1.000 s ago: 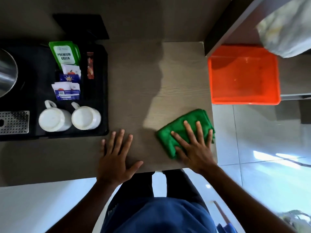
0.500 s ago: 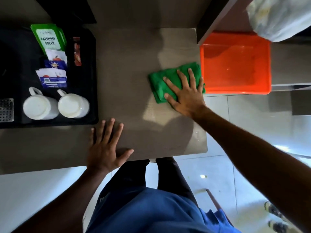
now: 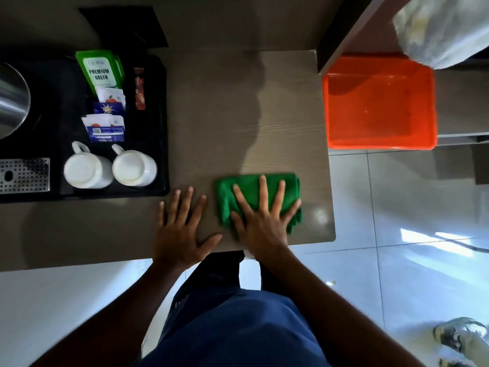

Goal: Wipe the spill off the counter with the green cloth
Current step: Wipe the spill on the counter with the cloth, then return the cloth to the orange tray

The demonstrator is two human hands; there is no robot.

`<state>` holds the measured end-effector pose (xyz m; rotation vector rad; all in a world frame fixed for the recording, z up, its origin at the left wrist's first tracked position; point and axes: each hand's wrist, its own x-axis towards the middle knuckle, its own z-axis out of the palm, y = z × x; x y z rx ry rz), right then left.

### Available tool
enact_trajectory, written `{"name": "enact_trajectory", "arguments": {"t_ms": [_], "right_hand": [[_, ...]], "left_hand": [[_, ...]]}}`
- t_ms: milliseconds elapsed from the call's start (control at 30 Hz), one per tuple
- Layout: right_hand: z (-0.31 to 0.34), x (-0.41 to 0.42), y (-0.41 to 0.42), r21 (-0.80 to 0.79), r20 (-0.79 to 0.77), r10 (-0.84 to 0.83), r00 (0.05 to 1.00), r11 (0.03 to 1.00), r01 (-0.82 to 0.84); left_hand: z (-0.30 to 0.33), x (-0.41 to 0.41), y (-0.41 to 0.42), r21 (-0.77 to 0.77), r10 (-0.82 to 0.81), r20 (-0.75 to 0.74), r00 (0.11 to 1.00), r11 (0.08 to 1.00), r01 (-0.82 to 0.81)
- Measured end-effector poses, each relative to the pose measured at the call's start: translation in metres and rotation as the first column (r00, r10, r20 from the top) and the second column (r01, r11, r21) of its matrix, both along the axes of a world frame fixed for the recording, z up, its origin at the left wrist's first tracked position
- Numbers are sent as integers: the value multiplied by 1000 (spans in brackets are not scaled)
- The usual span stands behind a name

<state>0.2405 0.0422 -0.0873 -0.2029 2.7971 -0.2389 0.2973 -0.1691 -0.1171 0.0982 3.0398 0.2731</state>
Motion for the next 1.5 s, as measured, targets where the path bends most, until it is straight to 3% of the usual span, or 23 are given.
{"name": "enact_trajectory", "arguments": {"t_ms": [100, 233, 367, 467, 567, 700, 800, 867, 900, 933, 1000, 1067, 1167, 1267, 1400, 1500], "right_hand": [[-8, -95, -18, -26, -39, -3, 999, 1000, 2], [-7, -185, -20, 15, 40, -34, 999, 999, 34], [10, -181, -12, 19, 29, 50, 998, 999, -51], [21, -172, 6, 36, -18, 230, 973, 973, -229], [27, -185, 8, 107, 44, 347, 937, 931, -350], [41, -199, -1, 265, 134, 511, 849, 807, -528], [52, -205, 6, 243, 54, 556, 830, 798, -551], [60, -215, 18, -7, -31, 403, 915, 915, -403], [64, -218, 28, -213, -44, 260, 965, 941, -263], [68, -219, 42, -414, -50, 96, 994, 904, -108], [71, -214, 76, -686, 12, -176, 984, 715, 136], [73, -210, 113, -823, 176, -276, 945, 485, 295], [74, -219, 157, -852, 462, -248, 851, 142, 504], [71, -240, 198, -796, 597, -185, 781, -10, 606], [59, -269, 247, -728, 684, -120, 720, -48, 684], [39, -288, 270, -688, 707, -168, 686, 55, 723]], "left_hand": [[0, -1, 0, -2, 9, 19, 1000, 1000, -9], [-3, 0, -1, -7, -8, -9, 1000, 1000, 8], [2, -1, 0, 19, -1, 5, 1000, 1000, 1], [13, -5, 2, 77, 18, 43, 999, 997, -22], [30, -9, 10, 139, 68, 68, 995, 987, -77], [58, -25, 26, 225, 123, -11, 992, 967, -118], [85, -48, 38, 277, 133, -93, 987, 955, -103], [104, -67, 43, 289, 146, -140, 979, 952, -101], [113, -77, 46, 298, 155, -157, 975, 949, -102], [123, -88, 50, 307, 159, -169, 973, 946, -101], [141, -111, 61, 316, 145, -181, 973, 945, -82], [158, -136, 78, 306, 111, -196, 974, 951, -47], [176, -165, 106, 301, 68, -200, 977, 954, -4], [186, -187, 135, 299, 50, -212, 976, 954, 16], [183, -202, 160, 286, 37, -252, 967, 957, 38], [169, -205, 168, 231, 26, -276, 961, 972, 40]]}}
